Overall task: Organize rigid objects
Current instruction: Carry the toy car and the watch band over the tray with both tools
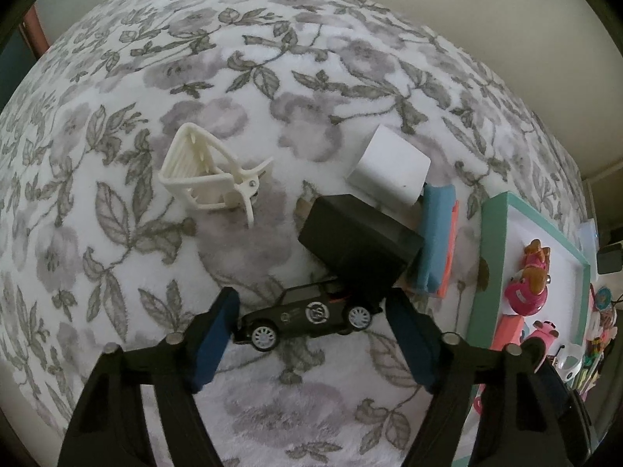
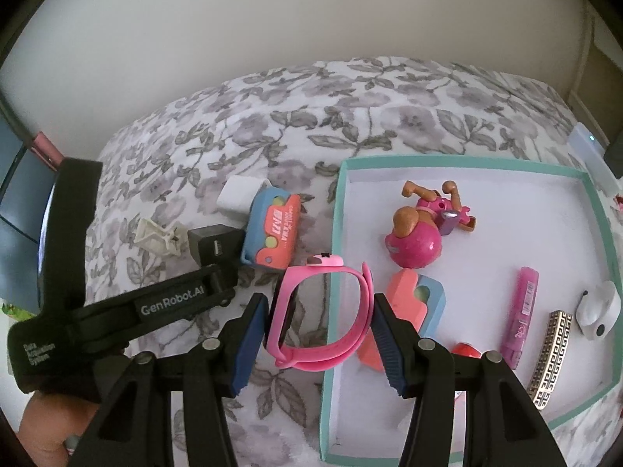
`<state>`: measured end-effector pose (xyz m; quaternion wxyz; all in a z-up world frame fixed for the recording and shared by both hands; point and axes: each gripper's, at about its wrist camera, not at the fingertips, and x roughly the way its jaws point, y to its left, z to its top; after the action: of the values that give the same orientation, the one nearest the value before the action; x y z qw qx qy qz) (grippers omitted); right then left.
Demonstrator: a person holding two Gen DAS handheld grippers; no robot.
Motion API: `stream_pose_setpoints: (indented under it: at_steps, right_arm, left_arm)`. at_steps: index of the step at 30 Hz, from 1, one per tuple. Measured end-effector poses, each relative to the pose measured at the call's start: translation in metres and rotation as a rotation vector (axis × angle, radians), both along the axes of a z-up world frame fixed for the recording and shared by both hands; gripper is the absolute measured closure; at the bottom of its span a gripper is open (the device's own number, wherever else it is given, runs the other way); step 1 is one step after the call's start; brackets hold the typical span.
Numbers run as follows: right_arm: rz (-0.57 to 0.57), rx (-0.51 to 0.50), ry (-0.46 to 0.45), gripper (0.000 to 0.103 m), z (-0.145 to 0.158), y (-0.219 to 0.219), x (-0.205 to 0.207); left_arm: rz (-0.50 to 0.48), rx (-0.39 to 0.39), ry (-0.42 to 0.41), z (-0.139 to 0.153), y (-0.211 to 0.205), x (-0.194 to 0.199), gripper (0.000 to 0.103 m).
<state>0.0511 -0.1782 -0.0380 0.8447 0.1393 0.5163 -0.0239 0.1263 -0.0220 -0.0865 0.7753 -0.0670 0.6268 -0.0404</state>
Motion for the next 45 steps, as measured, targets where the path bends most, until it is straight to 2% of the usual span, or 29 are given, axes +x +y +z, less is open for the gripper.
stream_pose_setpoints:
  at_steps: [10, 15, 24, 27, 31, 40, 45]
  right_arm:
    - [-0.017, 0.010, 0.009, 0.046, -0.003, -0.006, 0.000]
    - [-0.037, 0.023, -0.002, 0.046, 0.001, -0.010, -0.002]
    - [-0.107, 0.038, -0.021, 0.046, 0.006, -0.032, -0.008]
    - [-0.145, 0.011, -0.033, 0.046, 0.010, -0.044, -0.012]
    - [-0.208, -0.007, -0.030, 0.046, 0.007, -0.066, -0.017]
    - [-0.344, -0.033, -0.007, 0.046, -0.004, -0.117, -0.034]
    - [-0.434, -0.056, -0.017, 0.046, -0.003, -0.145, -0.047]
  left_arm:
    - [-0.022, 0.013, -0.005, 0.001, -0.009, -0.004, 0.028]
    - [-0.039, 0.011, -0.038, 0.016, -0.010, -0.008, 0.028]
    - [-0.057, -0.037, -0.117, 0.049, -0.015, -0.018, 0.029]
    - [-0.082, -0.045, -0.151, 0.061, -0.028, -0.021, 0.028]
    - [-0.161, -0.058, -0.173, 0.067, -0.057, -0.025, 0.028]
    - [-0.294, -0.092, -0.174, 0.065, -0.111, -0.038, 0.028]
    - [-0.304, -0.124, -0.147, 0.059, -0.129, -0.039, 0.028]
